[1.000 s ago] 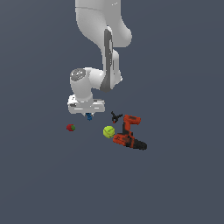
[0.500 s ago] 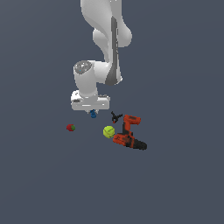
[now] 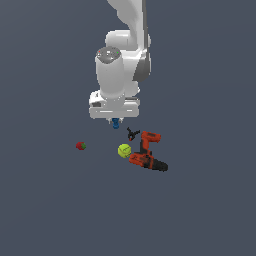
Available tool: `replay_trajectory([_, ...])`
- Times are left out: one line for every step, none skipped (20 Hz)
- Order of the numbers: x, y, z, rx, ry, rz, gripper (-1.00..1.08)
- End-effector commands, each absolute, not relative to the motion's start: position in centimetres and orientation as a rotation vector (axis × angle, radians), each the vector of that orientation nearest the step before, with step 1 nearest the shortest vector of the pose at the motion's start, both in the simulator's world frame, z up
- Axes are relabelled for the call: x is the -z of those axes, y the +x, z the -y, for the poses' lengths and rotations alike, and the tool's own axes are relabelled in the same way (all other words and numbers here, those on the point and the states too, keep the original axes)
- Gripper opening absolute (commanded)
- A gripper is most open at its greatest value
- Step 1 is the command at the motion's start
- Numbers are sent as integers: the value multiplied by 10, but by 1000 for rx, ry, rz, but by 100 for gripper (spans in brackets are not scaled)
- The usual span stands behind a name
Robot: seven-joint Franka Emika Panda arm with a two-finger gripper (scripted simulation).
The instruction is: Pick up a designated object from a clutter of objects.
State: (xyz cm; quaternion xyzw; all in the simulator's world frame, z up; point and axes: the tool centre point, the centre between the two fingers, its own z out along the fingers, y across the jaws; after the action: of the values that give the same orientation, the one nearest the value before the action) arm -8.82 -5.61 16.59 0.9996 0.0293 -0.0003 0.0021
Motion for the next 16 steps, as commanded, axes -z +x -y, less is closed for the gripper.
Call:
replay_trajectory([-188, -83, 40, 1, 3134, -91, -100])
replay_trajectory([-197, -80, 33, 1, 3134, -91, -100])
replay_trajectory([-206, -78, 27, 1, 3134, -91, -100])
replay_trajectory([-215, -75, 20, 1, 3134, -91, -100])
replay_trajectory([-224, -73, 14, 1, 3134, -91, -100])
replay_trajectory([-232, -70, 7, 1, 3134, -91, -100])
replay_trajectory([-241, -68, 0, 1, 3134, -91, -100])
replay_trajectory([-251, -65, -6, 1, 3135, -92, -100])
replay_trajectory([-260, -62, -13, 1, 3135, -92, -100])
replay_trajectory([-269, -60, -20, 1, 3135, -92, -100])
replay_trajectory([-278, -57, -27, 1, 3135, -92, -100])
replay_trajectory([-287, -54, -34, 1, 3136, -92, -100])
replay_trajectory([-297, -51, -41, 1, 3136, -92, -100])
replay_trajectory([-306, -48, -48, 1, 3137, -93, -100])
replay_trajectory([-315, -45, -55, 1, 3137, -93, -100])
replay_trajectory([-324, -42, -61, 1, 3137, -93, -100])
